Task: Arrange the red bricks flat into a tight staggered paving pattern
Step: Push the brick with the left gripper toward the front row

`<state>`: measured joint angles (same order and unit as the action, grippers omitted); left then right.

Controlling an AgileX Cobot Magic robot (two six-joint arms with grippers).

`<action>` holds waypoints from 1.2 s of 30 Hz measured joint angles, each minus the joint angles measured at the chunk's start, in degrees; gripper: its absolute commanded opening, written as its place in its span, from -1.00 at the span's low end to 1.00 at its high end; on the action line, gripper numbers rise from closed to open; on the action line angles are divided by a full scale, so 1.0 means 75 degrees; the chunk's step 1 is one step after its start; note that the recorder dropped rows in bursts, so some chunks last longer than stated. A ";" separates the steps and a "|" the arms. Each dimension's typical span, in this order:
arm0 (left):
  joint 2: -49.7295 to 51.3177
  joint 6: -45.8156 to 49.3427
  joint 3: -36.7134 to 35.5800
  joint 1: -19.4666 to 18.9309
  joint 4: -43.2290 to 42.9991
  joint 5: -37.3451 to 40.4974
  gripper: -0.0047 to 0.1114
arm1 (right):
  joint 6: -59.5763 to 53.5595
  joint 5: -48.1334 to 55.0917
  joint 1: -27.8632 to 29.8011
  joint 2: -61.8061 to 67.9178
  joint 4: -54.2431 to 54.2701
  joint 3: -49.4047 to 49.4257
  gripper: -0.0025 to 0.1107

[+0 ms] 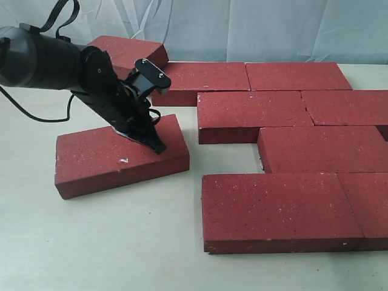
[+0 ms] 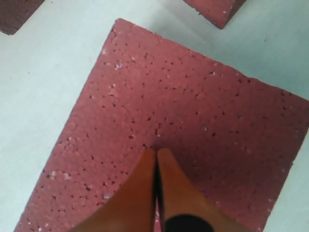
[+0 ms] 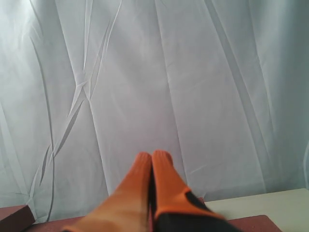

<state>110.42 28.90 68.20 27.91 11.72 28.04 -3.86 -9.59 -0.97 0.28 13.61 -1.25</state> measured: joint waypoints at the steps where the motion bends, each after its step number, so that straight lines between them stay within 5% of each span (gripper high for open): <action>1: 0.0000 0.0017 0.0000 0.0000 0.0000 0.0000 -0.92 | 0.0000 0.0000 0.0000 0.0000 0.0000 0.0000 -0.97; 21: -0.0075 0.2610 0.0000 0.0000 0.1560 0.1155 -0.92 | 0.0000 0.0000 0.0000 0.0000 0.0000 0.0000 -0.97; 36: -0.0060 0.3265 -0.0043 0.0000 0.2695 0.1044 -0.92 | 0.0000 0.0000 0.0000 0.0000 0.0000 0.0000 -0.97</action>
<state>109.97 53.39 67.88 27.91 31.93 35.86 -3.86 -9.59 -0.97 0.28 13.61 -1.25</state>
